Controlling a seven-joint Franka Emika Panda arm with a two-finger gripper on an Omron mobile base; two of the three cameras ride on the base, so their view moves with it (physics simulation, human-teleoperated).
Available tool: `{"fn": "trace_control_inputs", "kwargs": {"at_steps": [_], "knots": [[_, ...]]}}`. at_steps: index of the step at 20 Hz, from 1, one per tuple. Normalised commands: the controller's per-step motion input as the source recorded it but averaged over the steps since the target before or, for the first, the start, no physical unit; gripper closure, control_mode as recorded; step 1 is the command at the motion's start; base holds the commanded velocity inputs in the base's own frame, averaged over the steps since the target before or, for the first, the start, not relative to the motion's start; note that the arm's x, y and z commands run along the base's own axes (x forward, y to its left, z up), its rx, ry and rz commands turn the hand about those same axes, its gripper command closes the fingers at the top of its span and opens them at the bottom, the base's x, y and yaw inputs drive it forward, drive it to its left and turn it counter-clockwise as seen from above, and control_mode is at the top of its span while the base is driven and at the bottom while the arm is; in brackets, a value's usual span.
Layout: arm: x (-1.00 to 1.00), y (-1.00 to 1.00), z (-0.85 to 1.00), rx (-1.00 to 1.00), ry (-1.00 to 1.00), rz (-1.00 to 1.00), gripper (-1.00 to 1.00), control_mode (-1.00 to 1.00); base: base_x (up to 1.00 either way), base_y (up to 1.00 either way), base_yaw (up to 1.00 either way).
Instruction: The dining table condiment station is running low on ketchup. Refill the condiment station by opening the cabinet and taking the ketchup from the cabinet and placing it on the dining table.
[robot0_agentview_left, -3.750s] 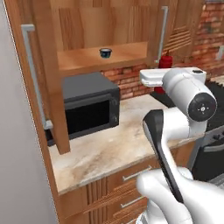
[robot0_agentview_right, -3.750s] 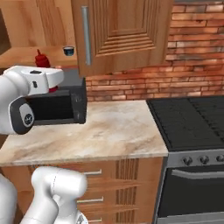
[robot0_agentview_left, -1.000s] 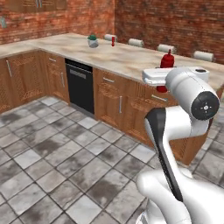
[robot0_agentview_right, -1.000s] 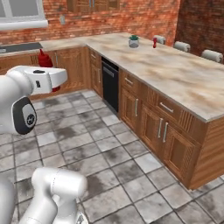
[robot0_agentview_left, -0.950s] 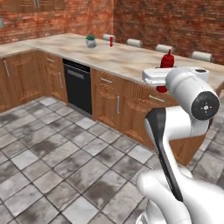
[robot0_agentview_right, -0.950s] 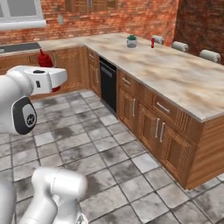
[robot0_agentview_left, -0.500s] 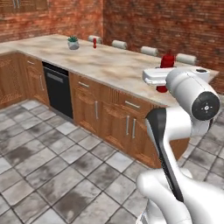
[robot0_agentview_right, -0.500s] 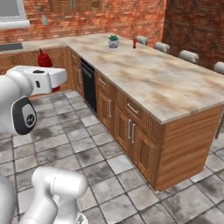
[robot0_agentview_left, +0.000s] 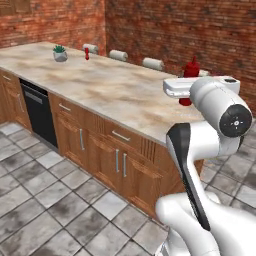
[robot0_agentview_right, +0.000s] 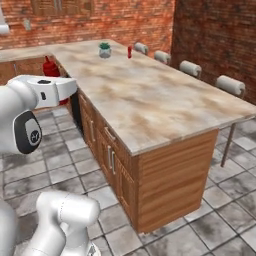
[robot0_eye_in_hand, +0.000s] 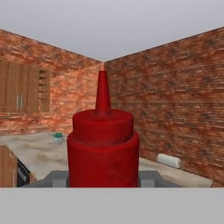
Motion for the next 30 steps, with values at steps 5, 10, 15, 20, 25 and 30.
{"fn": "trace_control_inputs", "kwargs": {"at_steps": [5, 10, 15, 20, 25, 30], "knots": [[0.0, 0.0, 0.0, 0.0, 0.0, 0.0, 1.0, 1.0, 0.19, -1.0, 0.01], [0.0, 0.0, 0.0, 0.0, 0.0, 0.0, 1.0, 1.0, 0.13, -1.0, 0.04], [0.0, 0.0, 0.0, 0.0, 0.0, 0.0, 1.0, 1.0, 0.07, -1.0, 0.05], [0.0, 0.0, 0.0, 0.0, 0.0, 0.0, 1.0, 1.0, 0.07, -1.0, 0.06], [0.0, 0.0, 0.0, 0.0, 0.0, 0.0, 1.0, 1.0, 0.15, -1.0, 0.07], [0.0, 0.0, 0.0, 0.0, 0.0, 0.0, 1.0, 1.0, 0.29, -1.0, 0.09]]}}
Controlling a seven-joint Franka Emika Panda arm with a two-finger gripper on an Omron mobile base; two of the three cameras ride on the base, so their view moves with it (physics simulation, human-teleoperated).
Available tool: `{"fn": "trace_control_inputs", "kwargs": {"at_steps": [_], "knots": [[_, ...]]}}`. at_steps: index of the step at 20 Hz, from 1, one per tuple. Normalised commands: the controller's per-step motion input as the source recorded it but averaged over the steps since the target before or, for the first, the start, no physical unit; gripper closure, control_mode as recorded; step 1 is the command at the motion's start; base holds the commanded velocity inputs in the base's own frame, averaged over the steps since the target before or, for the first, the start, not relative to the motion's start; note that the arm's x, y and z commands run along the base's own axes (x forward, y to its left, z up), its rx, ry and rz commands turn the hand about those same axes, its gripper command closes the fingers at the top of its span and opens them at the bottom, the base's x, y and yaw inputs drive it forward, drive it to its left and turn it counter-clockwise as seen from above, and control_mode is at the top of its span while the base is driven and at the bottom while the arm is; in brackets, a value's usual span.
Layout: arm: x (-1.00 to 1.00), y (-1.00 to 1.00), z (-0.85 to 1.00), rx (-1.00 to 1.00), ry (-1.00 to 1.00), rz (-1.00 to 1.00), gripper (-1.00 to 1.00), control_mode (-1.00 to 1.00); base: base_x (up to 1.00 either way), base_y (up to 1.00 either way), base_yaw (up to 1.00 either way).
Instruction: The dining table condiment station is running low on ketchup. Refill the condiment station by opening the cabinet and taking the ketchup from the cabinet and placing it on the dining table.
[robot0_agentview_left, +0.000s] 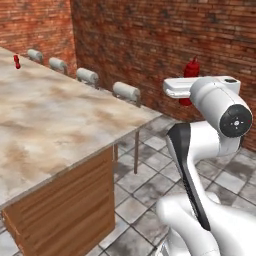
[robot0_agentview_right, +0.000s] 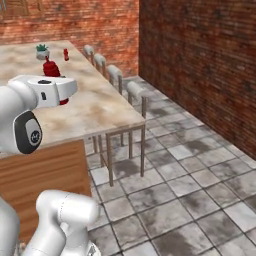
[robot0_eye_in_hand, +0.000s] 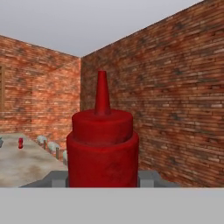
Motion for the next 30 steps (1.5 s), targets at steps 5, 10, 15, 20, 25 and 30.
{"fn": "trace_control_inputs", "kwargs": {"at_steps": [5, 10, 15, 20, 25, 30], "knots": [[0.0, 0.0, 0.0, 0.0, 0.0, 0.0, 1.0, 1.0, 0.38, -1.0, 0.09], [0.0, 0.0, 0.0, 0.0, 0.0, 0.0, 1.0, 1.0, 0.57, -1.0, 0.13], [0.0, 0.0, 0.0, 0.0, 0.0, 0.0, 1.0, 1.0, 0.86, -1.0, 0.18], [0.0, 0.0, 0.0, 0.0, 0.0, 0.0, 1.0, 1.0, 0.91, -1.0, 0.23], [0.0, 0.0, 0.0, 0.0, 0.0, 0.0, 1.0, 1.0, 0.93, -1.0, 0.24], [0.0, 0.0, 0.0, 0.0, 0.0, 0.0, 1.0, 1.0, 1.0, -1.0, 0.29]]}}
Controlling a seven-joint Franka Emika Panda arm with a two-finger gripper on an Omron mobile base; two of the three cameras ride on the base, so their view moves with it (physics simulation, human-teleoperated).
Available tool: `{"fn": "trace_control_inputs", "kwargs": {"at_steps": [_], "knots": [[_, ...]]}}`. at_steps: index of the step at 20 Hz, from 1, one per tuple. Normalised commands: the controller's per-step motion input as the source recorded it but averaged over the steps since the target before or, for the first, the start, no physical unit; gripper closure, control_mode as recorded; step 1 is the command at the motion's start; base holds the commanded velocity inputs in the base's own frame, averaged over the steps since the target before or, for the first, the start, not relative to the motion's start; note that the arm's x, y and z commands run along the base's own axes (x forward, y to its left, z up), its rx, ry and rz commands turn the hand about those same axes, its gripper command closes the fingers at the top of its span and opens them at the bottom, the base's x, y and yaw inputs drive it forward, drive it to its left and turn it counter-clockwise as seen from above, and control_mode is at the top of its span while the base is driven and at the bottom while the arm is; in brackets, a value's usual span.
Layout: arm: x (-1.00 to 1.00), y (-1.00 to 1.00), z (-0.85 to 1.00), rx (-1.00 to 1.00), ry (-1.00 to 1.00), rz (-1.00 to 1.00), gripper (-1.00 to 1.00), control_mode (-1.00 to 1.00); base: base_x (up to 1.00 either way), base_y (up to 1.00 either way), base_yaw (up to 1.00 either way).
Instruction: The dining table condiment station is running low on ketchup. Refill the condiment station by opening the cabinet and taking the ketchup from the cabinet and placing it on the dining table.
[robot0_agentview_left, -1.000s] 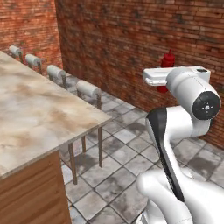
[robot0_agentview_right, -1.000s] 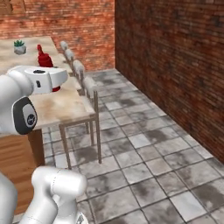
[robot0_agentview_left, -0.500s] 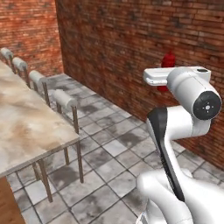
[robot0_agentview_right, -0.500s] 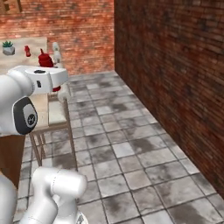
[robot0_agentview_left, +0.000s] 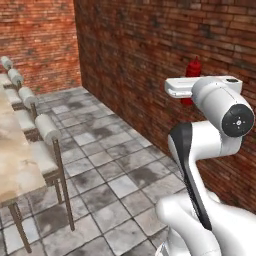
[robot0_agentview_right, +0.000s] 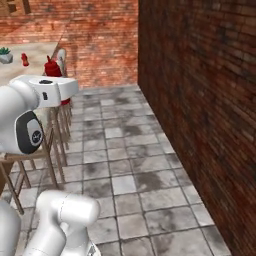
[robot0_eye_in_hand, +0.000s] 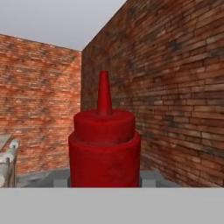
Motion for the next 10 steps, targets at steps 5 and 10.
{"fn": "trace_control_inputs", "kwargs": {"at_steps": [5, 10], "knots": [[0.0, 0.0, 0.0, 0.0, 0.0, 0.0, 1.0, 1.0, 1.0, -0.94, 0.29], [0.0, 0.0, 0.0, 0.0, 0.0, 0.0, 1.0, 1.0, 1.0, -0.73, 0.32]]}}
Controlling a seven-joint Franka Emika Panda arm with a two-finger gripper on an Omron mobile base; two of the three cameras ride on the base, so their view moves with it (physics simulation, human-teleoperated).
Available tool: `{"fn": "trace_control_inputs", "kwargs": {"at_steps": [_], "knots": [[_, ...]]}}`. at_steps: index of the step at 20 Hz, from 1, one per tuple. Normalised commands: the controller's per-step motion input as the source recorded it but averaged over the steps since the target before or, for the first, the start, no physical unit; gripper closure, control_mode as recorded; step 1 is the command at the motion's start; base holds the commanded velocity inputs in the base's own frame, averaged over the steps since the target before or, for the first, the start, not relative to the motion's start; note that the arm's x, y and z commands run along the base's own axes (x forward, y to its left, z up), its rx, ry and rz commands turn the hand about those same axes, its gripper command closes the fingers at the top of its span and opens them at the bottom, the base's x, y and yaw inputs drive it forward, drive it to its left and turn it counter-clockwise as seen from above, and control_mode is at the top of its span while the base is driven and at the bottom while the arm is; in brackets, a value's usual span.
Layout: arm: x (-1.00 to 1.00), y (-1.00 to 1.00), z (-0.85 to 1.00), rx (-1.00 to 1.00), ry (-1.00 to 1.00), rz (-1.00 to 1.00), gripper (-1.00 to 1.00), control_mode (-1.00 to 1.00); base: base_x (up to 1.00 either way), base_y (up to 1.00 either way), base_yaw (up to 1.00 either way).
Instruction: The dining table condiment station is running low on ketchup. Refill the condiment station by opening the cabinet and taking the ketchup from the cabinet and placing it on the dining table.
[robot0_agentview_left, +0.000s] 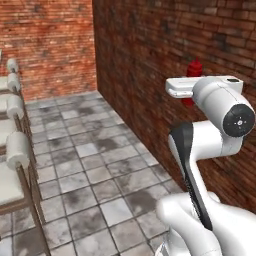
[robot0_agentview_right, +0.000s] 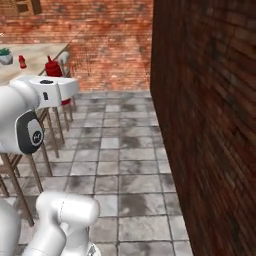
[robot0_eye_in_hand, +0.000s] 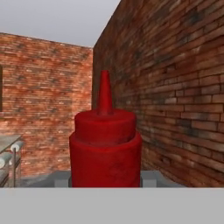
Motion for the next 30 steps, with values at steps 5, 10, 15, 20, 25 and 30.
{"fn": "trace_control_inputs", "kwargs": {"at_steps": [5, 10, 15, 20, 25, 30], "knots": [[0.0, 0.0, 0.0, 0.0, 0.0, 0.0, 1.0, 1.0, 1.0, -0.73, 0.34], [0.0, 0.0, 0.0, 0.0, 0.0, 0.0, 1.0, 1.0, 1.0, -0.67, 0.31], [0.0, 0.0, 0.0, 0.0, 0.0, 0.0, 1.0, 1.0, 1.0, -0.48, 0.26], [0.0, 0.0, 0.0, 0.0, 0.0, 0.0, 1.0, 1.0, 1.0, -0.4, 0.26], [0.0, 0.0, 0.0, 0.0, 0.0, 0.0, 1.0, 1.0, 1.0, -0.2, 0.22], [0.0, 0.0, 0.0, 0.0, 0.0, 0.0, 1.0, 1.0, 1.0, -0.12, 0.22]]}}
